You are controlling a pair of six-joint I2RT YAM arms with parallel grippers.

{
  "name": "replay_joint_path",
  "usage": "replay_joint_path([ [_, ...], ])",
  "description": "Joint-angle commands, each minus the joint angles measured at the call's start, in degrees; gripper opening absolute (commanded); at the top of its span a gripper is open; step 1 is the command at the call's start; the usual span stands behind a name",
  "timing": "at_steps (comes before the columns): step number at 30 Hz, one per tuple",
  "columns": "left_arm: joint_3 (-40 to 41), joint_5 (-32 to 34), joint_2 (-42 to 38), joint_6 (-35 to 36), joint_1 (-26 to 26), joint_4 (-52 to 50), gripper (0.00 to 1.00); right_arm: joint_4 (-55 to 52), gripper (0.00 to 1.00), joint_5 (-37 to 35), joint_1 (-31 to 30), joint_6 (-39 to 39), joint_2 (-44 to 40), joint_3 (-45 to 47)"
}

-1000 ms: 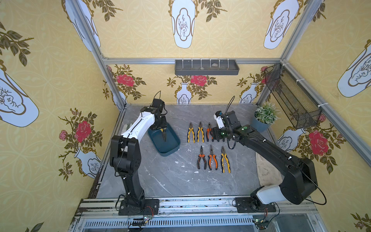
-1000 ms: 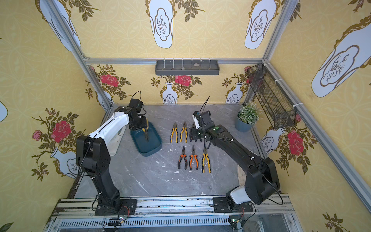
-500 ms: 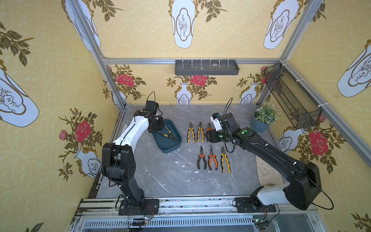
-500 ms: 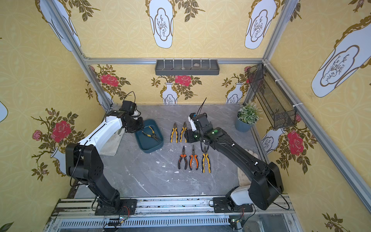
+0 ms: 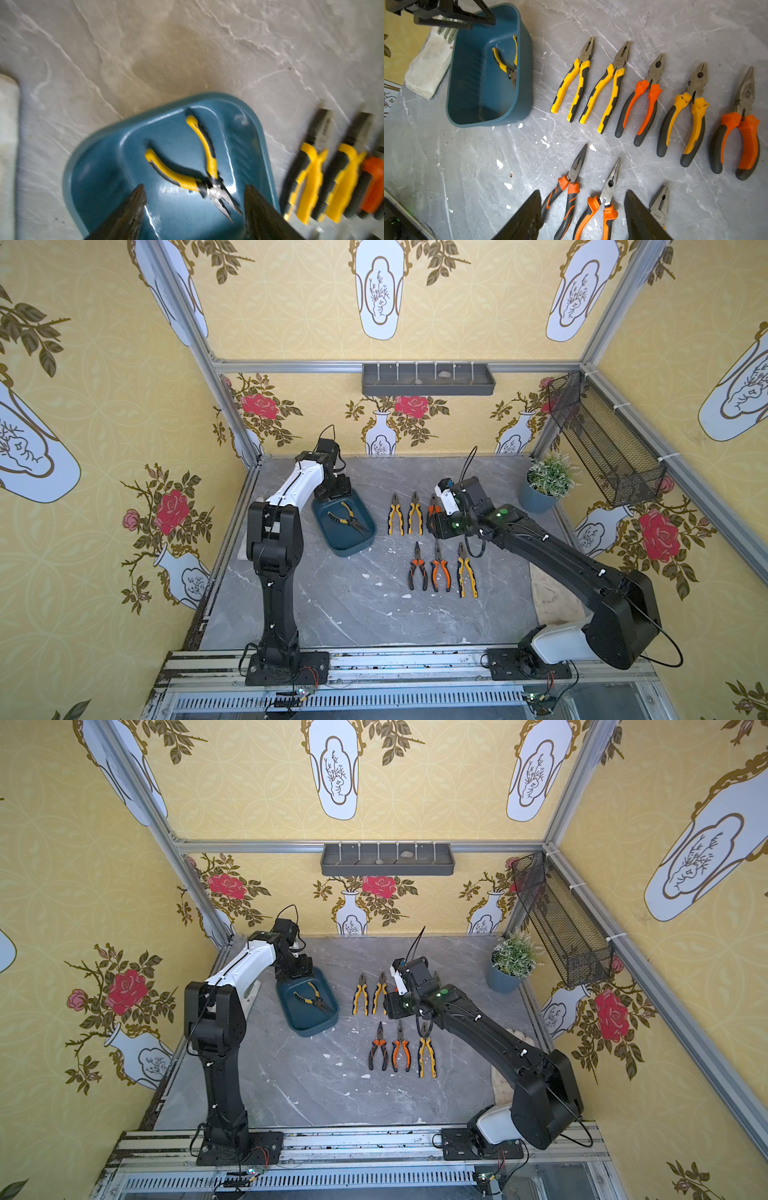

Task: Take the pliers out of the storage box
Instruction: Pick up the pliers from the storage box.

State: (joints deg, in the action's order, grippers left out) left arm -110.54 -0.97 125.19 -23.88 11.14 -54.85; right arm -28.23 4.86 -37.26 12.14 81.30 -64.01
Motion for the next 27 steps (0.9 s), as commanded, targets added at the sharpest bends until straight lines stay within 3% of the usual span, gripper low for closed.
replay_joint_path([
  [1,-1.9,3.1,3.2,1.6,-0.8,-8.0,0.74,2.2,0.64,2.0,1.2,-1.0,0.1,1.1],
  [4,1.1,0.5,2.7,-0.3,-0.4,-3.2,0.74,3.3,0.64,3.7,3.0,-1.3,0.2,2.2],
  [13,0.3,-0.7,5.2,-5.5,0.8,1.9,0.73,4.8,0.63,5.4,4.4,-1.8,0.9,4.3],
  [23,-11.4,0.3,15.0,-7.7,1.3,-4.7,0.72,6.0,0.62,6.5,5.9,-1.9,0.0,6.3],
  [27,-16.6,2.3,18.7,-6.9,1.3,-9.0,0.66,6.5,0.62,7.0,6.5,-1.8,-0.6,7.6],
])
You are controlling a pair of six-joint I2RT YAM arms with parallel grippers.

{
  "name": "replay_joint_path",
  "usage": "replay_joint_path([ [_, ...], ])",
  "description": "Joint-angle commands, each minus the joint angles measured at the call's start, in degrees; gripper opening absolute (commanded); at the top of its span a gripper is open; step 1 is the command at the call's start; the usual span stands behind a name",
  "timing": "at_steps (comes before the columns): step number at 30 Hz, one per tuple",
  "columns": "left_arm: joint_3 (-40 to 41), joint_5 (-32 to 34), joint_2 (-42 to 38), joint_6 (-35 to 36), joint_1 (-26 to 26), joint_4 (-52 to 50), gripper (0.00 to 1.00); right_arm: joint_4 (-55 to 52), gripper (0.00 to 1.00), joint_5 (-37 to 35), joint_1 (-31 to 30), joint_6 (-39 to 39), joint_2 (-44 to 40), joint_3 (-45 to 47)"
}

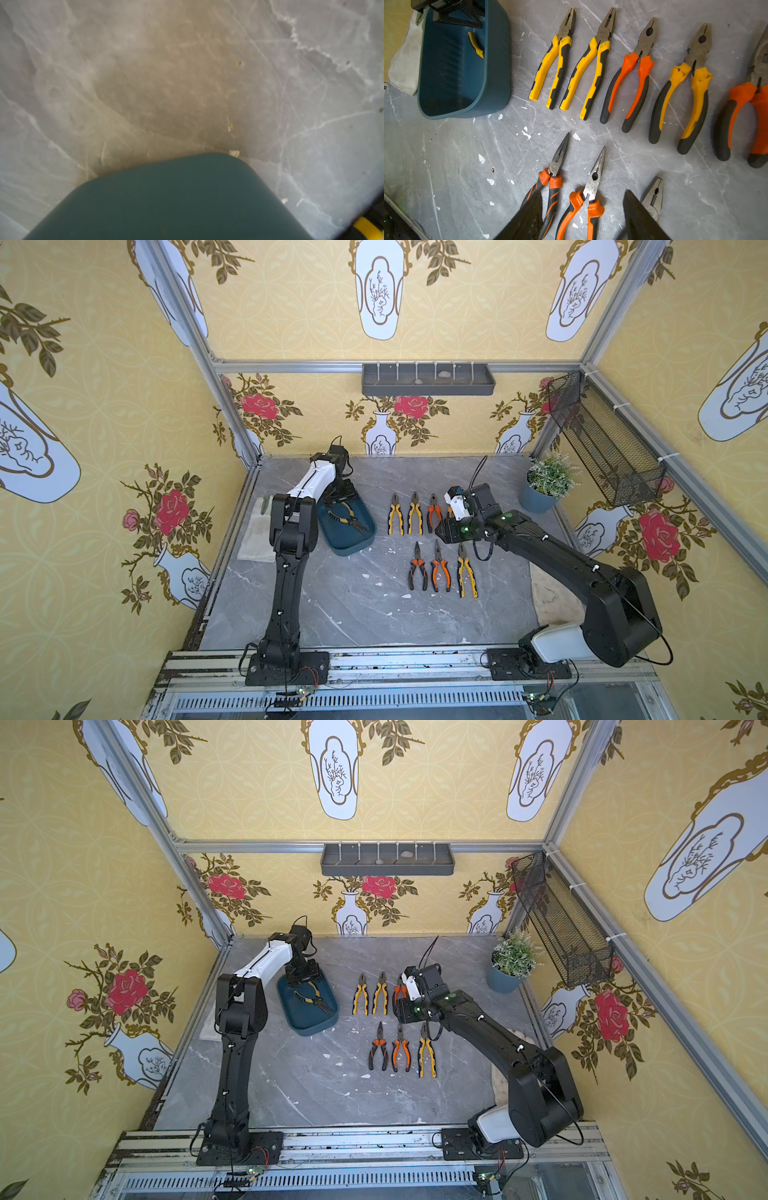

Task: Take the pliers out of the storage box
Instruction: Pick up the pliers from the storage box.

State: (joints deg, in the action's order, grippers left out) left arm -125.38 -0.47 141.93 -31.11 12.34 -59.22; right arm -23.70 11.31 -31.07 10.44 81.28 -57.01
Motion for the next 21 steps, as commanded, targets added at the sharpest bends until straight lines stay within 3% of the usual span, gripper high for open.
replay_joint_path([
  [1,-2.3,2.4,2.5,0.7,0.1,-5.5,0.61,2.0,0.62,0.6,0.5,-0.2,-0.8,0.8],
  [8,0.8,7.2,2.3,3.4,0.8,-7.9,0.41,2.3,0.61,1.6,2.8,-0.7,-2.4,2.2],
  [12,4.2,7.3,0.4,3.5,1.0,-6.4,0.38,2.6,0.61,1.9,2.9,-0.6,-2.2,2.3],
  [18,4.6,7.3,-0.5,3.0,1.0,-6.0,0.1,2.5,0.6,2.0,2.9,-0.4,-2.0,2.3],
  [21,6.3,8.0,-2.0,2.3,1.0,-5.1,0.02,2.4,0.6,2.0,2.9,-0.1,-2.1,2.3],
])
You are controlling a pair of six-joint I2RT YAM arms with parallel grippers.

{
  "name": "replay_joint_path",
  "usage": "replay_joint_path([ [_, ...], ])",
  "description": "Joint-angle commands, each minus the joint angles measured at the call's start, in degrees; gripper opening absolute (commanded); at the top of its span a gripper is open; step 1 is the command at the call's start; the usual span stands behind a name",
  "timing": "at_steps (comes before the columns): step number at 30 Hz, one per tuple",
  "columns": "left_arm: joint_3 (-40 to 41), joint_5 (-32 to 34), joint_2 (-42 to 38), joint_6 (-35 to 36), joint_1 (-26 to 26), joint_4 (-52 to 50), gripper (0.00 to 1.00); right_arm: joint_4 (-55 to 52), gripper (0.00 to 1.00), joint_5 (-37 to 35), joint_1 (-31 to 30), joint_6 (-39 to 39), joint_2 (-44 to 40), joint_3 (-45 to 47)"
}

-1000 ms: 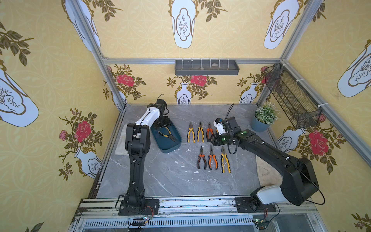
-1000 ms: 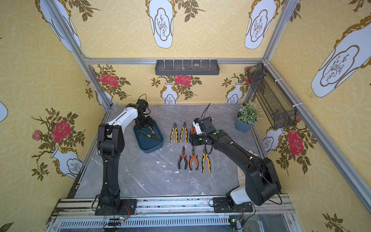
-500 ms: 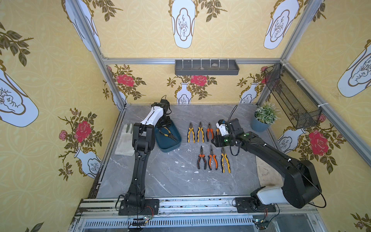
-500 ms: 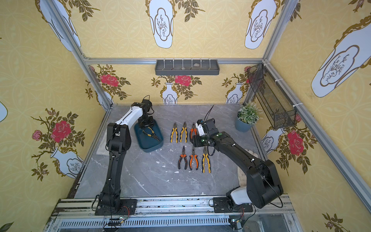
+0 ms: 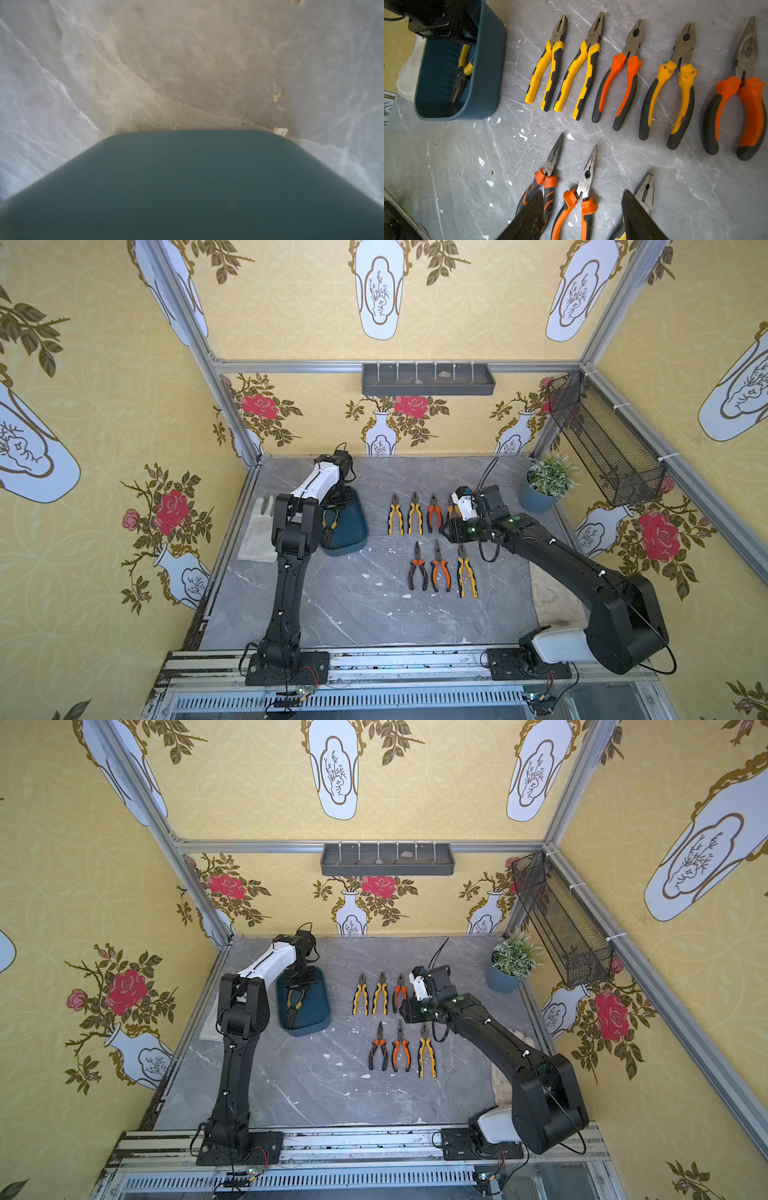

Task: Take the pliers out of the storage box
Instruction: Pick up the pliers from the storage box.

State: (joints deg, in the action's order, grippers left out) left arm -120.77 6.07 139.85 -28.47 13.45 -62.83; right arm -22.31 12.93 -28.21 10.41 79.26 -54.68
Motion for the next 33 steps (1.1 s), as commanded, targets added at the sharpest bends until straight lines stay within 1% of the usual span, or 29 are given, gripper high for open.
replay_joint_path([
  [1,2.7,1.7,-0.7,-0.5,-0.1,-0.8,0.0,1.0,0.6,0.3,0.0,0.1,-0.1,0.0],
  [5,5.1,2.0,-3.3,-1.0,0.0,1.2,0.0,1.1,0.59,0.5,-0.5,0.6,-0.1,-0.1],
  [11,8.5,-0.8,-8.6,-2.6,0.3,5.2,0.0,0.7,0.58,0.2,-1.3,1.0,-0.4,-0.5],
  [14,7.9,-1.8,-11.5,-4.0,0.7,6.2,0.0,0.6,0.58,0.0,-1.9,1.0,-0.4,-1.0],
  [17,6.1,-1.0,-13.8,-4.5,1.0,5.5,0.0,0.8,0.58,0.5,-3.2,1.1,0.0,-1.7],
  [19,5.8,-0.2,-15.4,-4.7,1.0,5.4,0.0,2.4,0.58,3.3,-4.1,1.1,0.0,-1.8],
  [21,6.0,-0.1,-16.9,-4.5,1.0,5.4,0.0,5.7,0.59,8.2,-5.2,1.6,0.2,-1.3],
  [24,6.9,0.3,-18.9,-4.1,1.0,5.2,0.0,12.3,0.59,15.9,-5.7,6.3,2.5,-1.0],
  [25,7.7,0.3,-19.7,-4.0,1.0,5.4,0.0,15.4,0.59,18.8,-5.9,9.1,3.9,-1.1],
  [28,10.5,-0.2,-22.3,-3.9,1.0,6.5,0.0,24.1,0.62,23.7,-6.0,18.7,8.2,-1.7],
  [30,12.1,-0.2,-24.2,-4.0,1.0,7.3,0.0,29.9,0.62,28.2,-6.1,24.6,11.9,-3.3],
  [33,13.4,-0.3,-26.9,-4.0,1.1,8.0,0.0,35.7,0.63,31.0,-6.7,31.5,16.9,-6.7],
])
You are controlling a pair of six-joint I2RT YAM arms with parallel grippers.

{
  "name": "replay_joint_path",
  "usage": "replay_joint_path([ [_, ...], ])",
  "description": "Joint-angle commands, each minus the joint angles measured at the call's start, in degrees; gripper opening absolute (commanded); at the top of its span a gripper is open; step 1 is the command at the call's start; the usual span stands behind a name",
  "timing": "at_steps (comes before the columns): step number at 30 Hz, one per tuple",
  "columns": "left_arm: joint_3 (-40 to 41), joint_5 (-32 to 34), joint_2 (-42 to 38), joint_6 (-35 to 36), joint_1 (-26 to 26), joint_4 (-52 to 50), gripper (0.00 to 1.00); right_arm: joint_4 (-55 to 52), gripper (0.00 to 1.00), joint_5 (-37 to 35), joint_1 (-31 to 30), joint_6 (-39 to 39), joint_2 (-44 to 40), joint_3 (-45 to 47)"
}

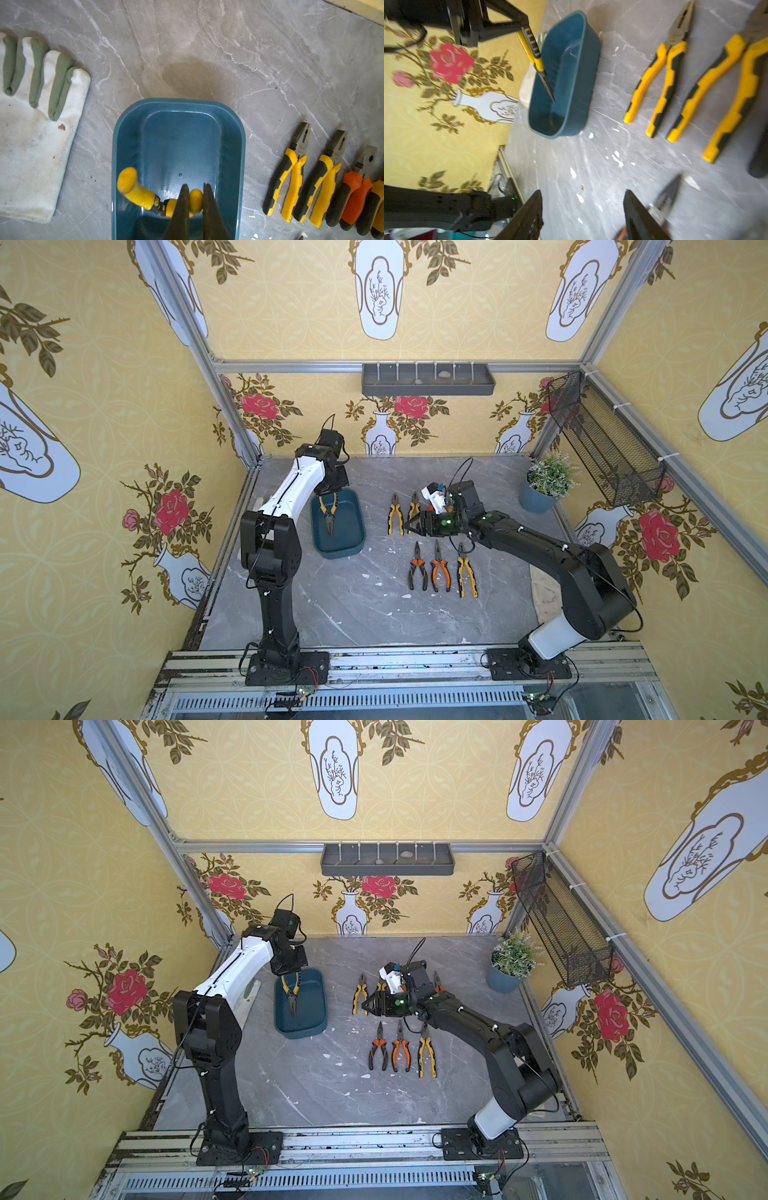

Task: Take the pliers out of the storage box
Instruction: Pick up the pliers from the storage box.

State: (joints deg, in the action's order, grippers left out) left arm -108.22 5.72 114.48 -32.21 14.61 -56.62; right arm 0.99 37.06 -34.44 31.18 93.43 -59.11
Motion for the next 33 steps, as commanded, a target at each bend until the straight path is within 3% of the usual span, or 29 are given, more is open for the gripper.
replay_joint_path([
  [1,1.0,0.0,-2.4,-0.2,0.0,1.9,0.0,15.0,0.63,7.7,-0.5,13.6,4.7,-3.8],
  [9,-0.7,-0.2,-5.6,1.2,0.0,0.9,0.0,33.8,0.63,12.0,-1.2,39.5,17.8,-13.8],
  [12,-0.7,0.0,-6.3,1.5,-0.1,0.8,0.0,44.1,0.56,15.3,-1.4,52.0,23.5,-16.7],
  [16,0.2,0.8,-8.6,-0.3,-1.0,1.4,0.0,50.2,0.53,16.0,-3.4,57.5,26.8,-17.4],
  [23,14.0,-0.9,-20.0,-9.1,-2.3,16.0,0.0,51.7,0.55,10.9,-7.8,59.1,25.0,-14.2],
  [29,25.5,-2.0,-29.2,-9.6,-1.8,31.2,0.0,65.0,0.58,5.8,-10.6,78.7,31.0,-14.7],
  [33,31.3,-0.1,-34.2,-3.0,0.3,37.9,0.0,67.6,0.57,2.9,-12.2,90.5,34.6,-17.0],
])
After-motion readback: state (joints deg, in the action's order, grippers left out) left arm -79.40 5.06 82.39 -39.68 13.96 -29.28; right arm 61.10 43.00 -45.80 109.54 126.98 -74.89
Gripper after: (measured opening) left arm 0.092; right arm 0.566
